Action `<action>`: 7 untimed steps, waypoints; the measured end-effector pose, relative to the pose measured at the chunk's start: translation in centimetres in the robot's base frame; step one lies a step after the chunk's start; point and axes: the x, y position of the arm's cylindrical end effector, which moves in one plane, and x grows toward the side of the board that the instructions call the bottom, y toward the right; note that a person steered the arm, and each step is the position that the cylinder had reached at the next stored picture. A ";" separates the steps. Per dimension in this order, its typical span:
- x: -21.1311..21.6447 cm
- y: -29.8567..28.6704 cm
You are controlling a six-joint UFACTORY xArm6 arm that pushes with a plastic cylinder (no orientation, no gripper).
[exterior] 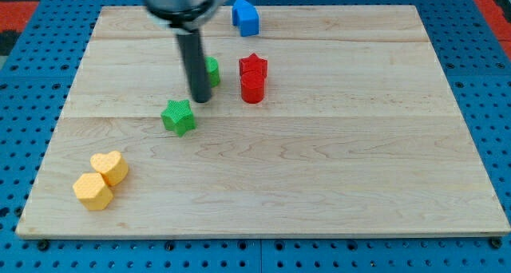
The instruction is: Move the red star into the green circle
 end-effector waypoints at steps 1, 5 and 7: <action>0.0 4.1; 0.6 16.7; -3.3 13.4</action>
